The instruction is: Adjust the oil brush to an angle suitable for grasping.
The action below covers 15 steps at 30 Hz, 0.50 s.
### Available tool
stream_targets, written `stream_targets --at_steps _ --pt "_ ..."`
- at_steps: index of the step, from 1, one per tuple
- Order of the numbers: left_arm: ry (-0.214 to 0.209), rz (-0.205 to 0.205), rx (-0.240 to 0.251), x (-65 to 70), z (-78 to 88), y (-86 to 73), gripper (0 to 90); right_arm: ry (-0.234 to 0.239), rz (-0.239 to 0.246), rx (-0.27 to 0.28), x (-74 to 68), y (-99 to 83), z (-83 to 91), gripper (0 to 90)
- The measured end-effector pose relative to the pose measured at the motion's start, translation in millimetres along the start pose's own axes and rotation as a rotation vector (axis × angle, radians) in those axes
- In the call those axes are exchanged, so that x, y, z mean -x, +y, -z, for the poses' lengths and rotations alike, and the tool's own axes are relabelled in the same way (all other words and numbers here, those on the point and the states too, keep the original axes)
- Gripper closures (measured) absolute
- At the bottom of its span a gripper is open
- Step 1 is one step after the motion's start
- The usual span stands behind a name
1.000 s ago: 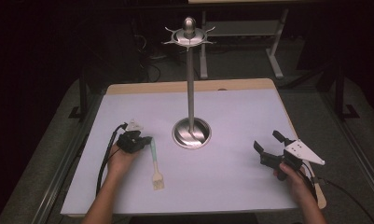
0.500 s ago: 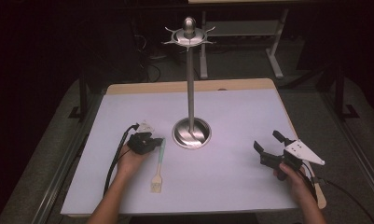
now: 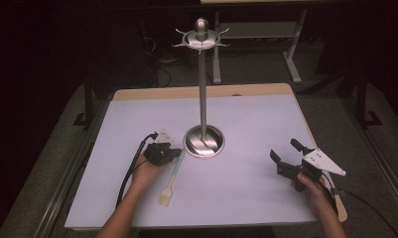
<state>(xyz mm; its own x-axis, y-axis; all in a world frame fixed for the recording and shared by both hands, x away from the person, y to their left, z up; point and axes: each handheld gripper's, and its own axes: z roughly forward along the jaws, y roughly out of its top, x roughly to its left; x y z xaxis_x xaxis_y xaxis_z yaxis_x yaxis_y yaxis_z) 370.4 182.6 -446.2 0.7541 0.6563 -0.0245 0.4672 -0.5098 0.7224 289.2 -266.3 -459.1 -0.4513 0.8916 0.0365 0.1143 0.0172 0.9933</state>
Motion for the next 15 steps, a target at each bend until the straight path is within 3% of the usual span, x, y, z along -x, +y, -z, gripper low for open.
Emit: stream_targets --at_steps 3,8,9,13,15 --pt "-0.004 -0.001 -0.009 0.5 3.0 1.1 89.9 -0.001 0.0 0.002 -0.2 0.0 0.1 13.3" --pt "-0.036 0.04 -0.017 8.9 14.9 4.6 89.9 -0.002 -0.001 0.001 -0.1 0.0 0.1 13.3" --pt "-0.043 0.058 -0.021 11.7 17.3 4.4 90.0 -0.002 -0.001 0.001 -0.2 0.0 0.1 13.3" --pt "-0.07 0.054 -0.058 22.8 28.2 0.9 89.9 -0.005 0.001 0.004 -0.3 -0.1 0.2 13.3" --pt "-0.091 0.073 -0.071 30.7 33.5 -2.6 90.0 -0.006 -0.002 0.002 0.0 0.0 0.1 13.3"
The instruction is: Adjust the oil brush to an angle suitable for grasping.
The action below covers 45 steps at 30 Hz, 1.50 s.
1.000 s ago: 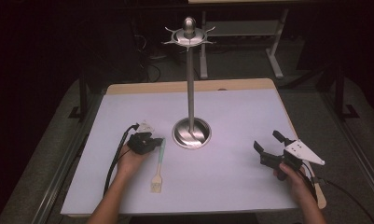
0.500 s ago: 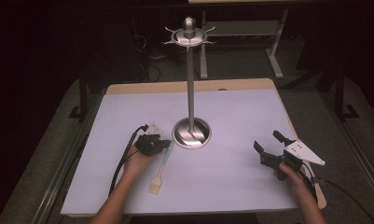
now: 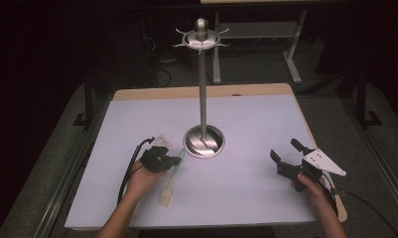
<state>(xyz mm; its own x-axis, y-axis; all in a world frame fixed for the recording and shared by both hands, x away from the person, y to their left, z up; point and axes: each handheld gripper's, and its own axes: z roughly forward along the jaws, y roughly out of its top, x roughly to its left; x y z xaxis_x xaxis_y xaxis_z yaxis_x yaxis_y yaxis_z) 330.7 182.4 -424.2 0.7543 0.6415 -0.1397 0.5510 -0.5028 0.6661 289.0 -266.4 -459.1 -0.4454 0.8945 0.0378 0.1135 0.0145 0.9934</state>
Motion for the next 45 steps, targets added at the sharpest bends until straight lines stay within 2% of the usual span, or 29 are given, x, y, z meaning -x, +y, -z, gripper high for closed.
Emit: stream_targets --at_steps 5,9,12,16,19,20,23,26,31,35,42,45 --pt "-0.022 -0.001 -0.057 18.9 9.5 -14.0 90.0 -0.001 -0.001 -0.002 0.2 0.1 -0.4 13.3" --pt "-0.024 -0.002 -0.073 30.2 18.1 -23.7 89.9 -0.004 0.001 -0.003 0.0 0.1 -0.4 13.3" --pt "-0.002 -0.001 -0.087 36.2 21.6 -28.2 89.9 -0.005 0.003 -0.003 -0.5 0.1 -0.4 13.4" --pt "0.01 0.021 -0.09 35.5 19.3 -29.4 89.9 -0.004 0.002 -0.003 -0.4 0.1 -0.3 13.3" --pt "0.001 0.016 -0.122 34.6 16.3 -30.7 89.9 -0.007 0.003 0.0 -0.6 0.0 -0.1 13.4" --pt "0.004 0.026 -0.124 35.6 15.3 -31.2 89.9 -0.007 0.004 0.001 -0.6 0.0 0.0 13.3" --pt "0.017 0.013 -0.144 34.7 15.4 -31.4 89.9 -0.005 -0.001 -0.001 -0.5 0.0 -0.1 13.3" --pt "0.017 0.016 -0.149 35.1 15.8 -31.2 89.9 -0.005 0.001 0.001 -0.4 0.0 0.0 13.3" --pt "0.058 0.015 -0.181 39.0 17.2 -29.9 90.0 -0.006 0.004 0.001 -0.6 0.0 0.0 13.3" --pt "0.07 0.027 -0.197 38.5 19.1 -30.0 90.0 -0.006 0.004 0.001 -0.6 0.0 0.0 13.3" --pt "0.116 -0.018 -0.227 38.3 23.8 -32.4 90.0 -0.007 0.003 0.001 -0.6 0.0 0.0 13.3" --pt "0.126 -0.01 -0.234 37.9 25.3 -33.5 90.0 -0.008 0.004 0.001 -0.6 0.0 0.0 13.3"
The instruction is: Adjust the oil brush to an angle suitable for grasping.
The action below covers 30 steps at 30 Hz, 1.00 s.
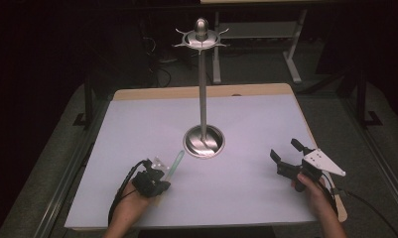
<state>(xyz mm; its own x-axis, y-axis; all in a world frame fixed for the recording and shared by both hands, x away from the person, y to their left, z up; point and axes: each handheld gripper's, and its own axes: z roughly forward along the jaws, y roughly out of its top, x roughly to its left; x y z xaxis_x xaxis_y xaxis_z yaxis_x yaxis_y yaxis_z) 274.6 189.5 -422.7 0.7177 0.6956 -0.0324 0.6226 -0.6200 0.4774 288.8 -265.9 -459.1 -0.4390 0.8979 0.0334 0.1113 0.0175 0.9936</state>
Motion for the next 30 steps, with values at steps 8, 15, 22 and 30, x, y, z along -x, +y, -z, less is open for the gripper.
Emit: stream_targets --at_steps 8,15,22,30 --pt "0.033 0.003 -0.013 -9.4 6.5 -8.5 90.0 -0.001 -0.004 0.0 0.0 0.0 0.0 13.3" --pt "0.066 0.03 -0.006 -22.1 13.2 -19.8 90.0 -0.002 -0.005 -0.001 0.2 0.0 -0.2 13.3" --pt "0.047 0.05 0.012 -29.3 16.2 -25.0 90.0 -0.002 -0.001 -0.005 0.7 0.1 -0.3 13.4" --pt "-0.015 0.019 0.075 -40.9 26.3 -18.8 90.0 0.0 -0.003 -0.007 0.7 0.1 -0.5 13.3"
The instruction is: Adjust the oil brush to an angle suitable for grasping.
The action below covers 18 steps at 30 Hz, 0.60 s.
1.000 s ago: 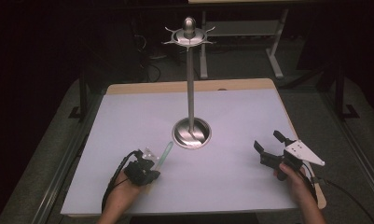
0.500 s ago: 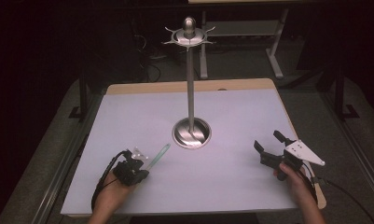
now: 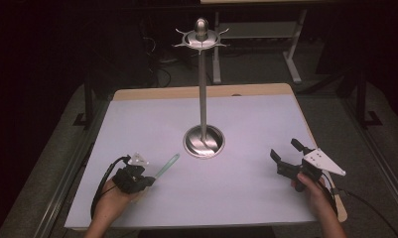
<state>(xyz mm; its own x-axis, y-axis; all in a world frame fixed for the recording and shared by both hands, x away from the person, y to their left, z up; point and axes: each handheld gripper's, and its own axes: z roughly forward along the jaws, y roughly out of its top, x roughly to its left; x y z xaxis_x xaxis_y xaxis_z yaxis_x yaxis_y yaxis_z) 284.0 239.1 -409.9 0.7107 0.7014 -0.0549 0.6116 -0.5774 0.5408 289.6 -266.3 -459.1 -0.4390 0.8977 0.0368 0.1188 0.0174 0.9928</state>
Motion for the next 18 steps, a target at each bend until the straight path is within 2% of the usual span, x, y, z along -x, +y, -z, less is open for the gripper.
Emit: stream_targets --at_steps 4,6,8,9,11,16,18 --pt "-0.007 0.015 0.009 -10.0 4.1 6.1 89.2 -0.003 0.003 0.001 -0.4 0.0 -0.1 13.3" --pt "-0.017 0.025 -0.004 -13.4 5.7 8.7 85.0 -0.003 0.004 0.0 -0.6 0.0 -0.2 13.3" --pt "-0.004 0.025 -0.007 -16.4 7.6 12.9 83.9 -0.001 0.004 0.0 -0.2 0.1 -0.3 13.3" --pt "-0.008 0.018 -0.019 -18.6 8.6 15.8 82.4 -0.001 0.003 -0.001 -0.1 0.1 -0.4 13.3" --pt "-0.016 0.038 -0.027 -20.5 8.6 21.3 78.8 -0.002 0.003 -0.001 -0.2 0.1 -0.4 13.3" --pt "-0.02 0.039 -0.066 -26.3 7.1 36.7 70.1 -0.003 0.004 -0.001 -0.3 0.1 -0.2 13.3" --pt "-0.036 0.044 -0.084 -27.8 5.7 43.0 65.3 -0.003 0.002 0.0 -0.2 0.0 -0.2 13.4"
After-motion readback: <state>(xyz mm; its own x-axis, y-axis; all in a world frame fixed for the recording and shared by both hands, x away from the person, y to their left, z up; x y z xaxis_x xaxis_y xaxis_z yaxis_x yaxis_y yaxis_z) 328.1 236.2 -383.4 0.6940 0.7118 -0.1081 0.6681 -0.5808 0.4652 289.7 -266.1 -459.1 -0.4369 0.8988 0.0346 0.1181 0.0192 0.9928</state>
